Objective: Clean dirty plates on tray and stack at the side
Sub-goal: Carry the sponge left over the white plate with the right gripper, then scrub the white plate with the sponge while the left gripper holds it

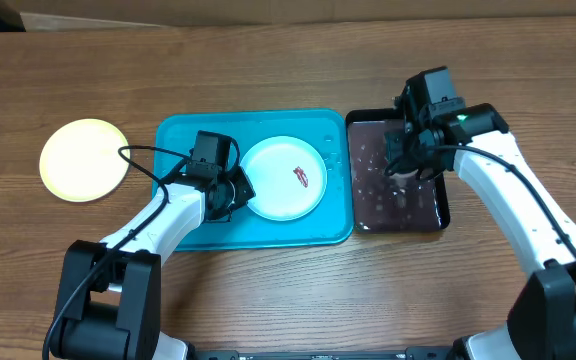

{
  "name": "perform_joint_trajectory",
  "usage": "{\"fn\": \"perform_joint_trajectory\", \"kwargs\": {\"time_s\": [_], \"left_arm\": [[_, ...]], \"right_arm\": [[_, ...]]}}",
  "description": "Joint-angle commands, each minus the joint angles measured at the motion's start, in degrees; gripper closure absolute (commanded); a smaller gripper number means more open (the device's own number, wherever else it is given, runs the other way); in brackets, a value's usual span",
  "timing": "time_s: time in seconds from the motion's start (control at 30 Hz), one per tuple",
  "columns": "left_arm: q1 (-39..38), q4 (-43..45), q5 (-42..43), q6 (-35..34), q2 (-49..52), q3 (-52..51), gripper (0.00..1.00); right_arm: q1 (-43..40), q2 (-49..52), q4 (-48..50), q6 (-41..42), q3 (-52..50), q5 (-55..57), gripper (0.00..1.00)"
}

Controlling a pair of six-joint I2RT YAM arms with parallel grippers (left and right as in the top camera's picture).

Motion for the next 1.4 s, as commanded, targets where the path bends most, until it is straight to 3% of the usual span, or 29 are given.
{"fn": "perform_joint_trajectory", "kwargs": {"time_s": [0.0,0.23,0.37,0.6,0.73,0.9,1.37], "left_arm": [[-0.3,0.3,-0.8,0.4,0.5,0.5,0.96],[-0.3,0.4,-0.7,0.4,0.5,0.5,0.96],[-0.3,0.4,-0.8,0.5,0.5,0.5,0.96],[-0.3,0.4,-0.8,0.4,0.5,0.5,0.96],[-0.4,0.5,-0.8,0.4,0.5,0.5,0.96],[-0.4,0.4,-0.8,0.4,0.5,0.5,0.96],[-0.4,0.4,-0.7,0.4,0.5,0.5,0.96]], "right_arm": [[0.5,0.3,2.8,0.2,-4.0,1.0,0.96],[0.3,5.3,15.4,0.2,-15.6,3.4,0.96],[0.2,4.6,11.7,0.2,-10.7,3.3,0.96],[2.0,3.2,-0.6,0.1,7.7,-4.3,0.96],[5.4,3.2,1.4,-0.1,10.6,-11.4,0.96],[11.6,4.3,5.8,-0.3,9.4,-11.6,0.96],[26.8,17.3,12.4,-1.8,8.7,22.1,0.96]]}}
